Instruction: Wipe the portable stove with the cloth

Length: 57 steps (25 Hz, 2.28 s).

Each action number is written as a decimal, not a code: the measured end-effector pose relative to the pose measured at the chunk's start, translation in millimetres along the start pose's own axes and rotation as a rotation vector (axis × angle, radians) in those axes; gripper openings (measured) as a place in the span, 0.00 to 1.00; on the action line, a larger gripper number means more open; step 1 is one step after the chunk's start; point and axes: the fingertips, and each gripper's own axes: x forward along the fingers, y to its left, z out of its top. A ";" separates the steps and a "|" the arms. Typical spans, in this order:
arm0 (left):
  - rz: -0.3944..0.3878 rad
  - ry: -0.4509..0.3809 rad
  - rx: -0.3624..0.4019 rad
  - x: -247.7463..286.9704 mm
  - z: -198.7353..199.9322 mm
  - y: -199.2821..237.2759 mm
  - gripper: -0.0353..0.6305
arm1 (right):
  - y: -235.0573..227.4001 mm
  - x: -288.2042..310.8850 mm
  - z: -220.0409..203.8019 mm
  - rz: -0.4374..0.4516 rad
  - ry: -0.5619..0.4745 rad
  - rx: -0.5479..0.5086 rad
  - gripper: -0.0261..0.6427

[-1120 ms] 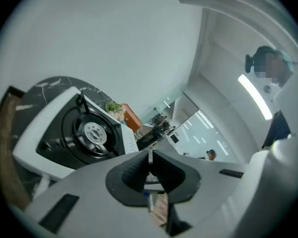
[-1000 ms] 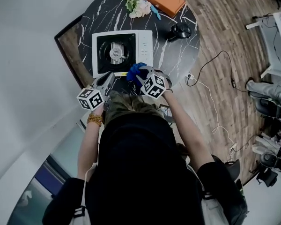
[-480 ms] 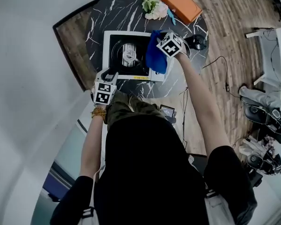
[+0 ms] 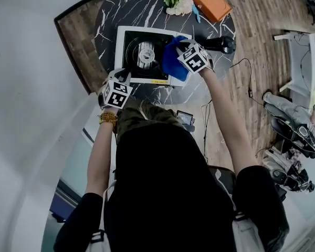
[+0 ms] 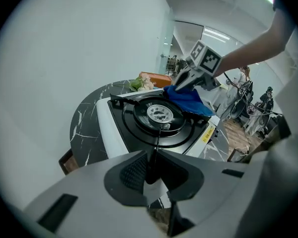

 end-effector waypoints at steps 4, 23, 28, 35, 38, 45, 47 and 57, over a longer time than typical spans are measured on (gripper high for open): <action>0.011 0.045 0.007 1.7 0.4 -0.3 0.14 | 49.9 -10.4 -20.1 0.044 -0.066 0.052 0.10; -0.041 0.178 0.000 7.8 -5.5 -1.1 0.13 | -75.1 -27.3 -10.1 -0.048 -0.195 0.421 0.11; -0.052 0.176 -0.007 6.8 -5.1 -1.5 0.14 | -80.9 -5.1 -13.0 -0.010 -0.150 0.585 0.29; -0.067 0.182 -0.021 7.7 -5.5 -1.3 0.13 | -63.1 -18.0 -32.5 -0.106 -0.321 0.790 0.21; -0.076 0.195 -0.020 9.0 -7.6 -0.8 0.14 | -49.9 -24.1 -45.0 -0.099 -0.383 0.891 0.21; -0.073 0.213 -0.017 10.1 -8.3 0.7 0.13 | -6.0 -33.7 -74.5 -0.058 -0.469 1.030 0.19; -0.071 0.220 -0.015 9.5 -7.6 1.2 0.13 | 10.9 -37.6 -83.6 -0.052 -0.485 1.048 0.18; -0.043 0.243 -0.015 8.9 -8.9 0.3 0.13 | 95.1 -54.5 -121.9 -0.001 -0.444 0.966 0.16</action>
